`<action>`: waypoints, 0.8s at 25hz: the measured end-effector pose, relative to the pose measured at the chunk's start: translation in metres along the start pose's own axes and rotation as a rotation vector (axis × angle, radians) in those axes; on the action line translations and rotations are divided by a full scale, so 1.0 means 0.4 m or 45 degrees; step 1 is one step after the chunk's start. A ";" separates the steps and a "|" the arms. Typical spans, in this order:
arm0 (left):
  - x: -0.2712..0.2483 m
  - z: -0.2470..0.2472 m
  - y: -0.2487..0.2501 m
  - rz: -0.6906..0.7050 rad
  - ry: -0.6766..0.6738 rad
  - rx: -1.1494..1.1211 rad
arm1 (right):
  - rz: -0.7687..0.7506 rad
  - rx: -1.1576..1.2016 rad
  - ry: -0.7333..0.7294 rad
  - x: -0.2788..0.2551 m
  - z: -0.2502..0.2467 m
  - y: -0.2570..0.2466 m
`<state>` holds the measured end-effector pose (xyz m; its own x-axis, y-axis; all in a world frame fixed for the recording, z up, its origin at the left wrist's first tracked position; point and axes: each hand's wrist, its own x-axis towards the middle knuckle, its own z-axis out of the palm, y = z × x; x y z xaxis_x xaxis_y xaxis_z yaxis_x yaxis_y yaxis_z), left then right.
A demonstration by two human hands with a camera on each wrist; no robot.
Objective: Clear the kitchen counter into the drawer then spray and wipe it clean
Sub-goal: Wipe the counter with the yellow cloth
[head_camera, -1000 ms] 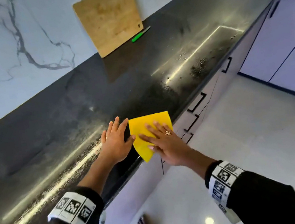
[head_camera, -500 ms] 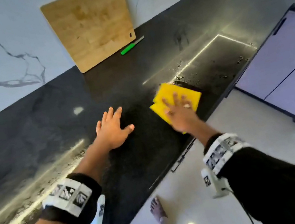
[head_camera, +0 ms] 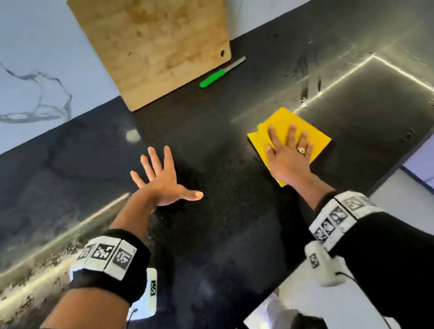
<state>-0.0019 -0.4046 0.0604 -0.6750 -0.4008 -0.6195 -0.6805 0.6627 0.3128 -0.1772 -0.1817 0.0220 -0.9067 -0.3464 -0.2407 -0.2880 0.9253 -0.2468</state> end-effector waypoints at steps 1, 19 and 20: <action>0.002 -0.001 0.004 -0.009 -0.005 -0.035 | -0.010 -0.007 -0.005 0.011 0.002 -0.057; 0.011 -0.031 0.026 -0.102 -0.121 -0.075 | -0.763 -0.166 -0.245 0.086 0.064 -0.394; 0.011 -0.026 0.024 -0.103 -0.103 -0.096 | -0.952 -0.222 -0.315 0.069 0.072 -0.425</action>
<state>-0.0142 -0.4068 0.0684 -0.5938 -0.3965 -0.7001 -0.7532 0.5799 0.3105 -0.1444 -0.3531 0.0302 -0.3661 -0.8888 -0.2756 -0.8539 0.4386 -0.2800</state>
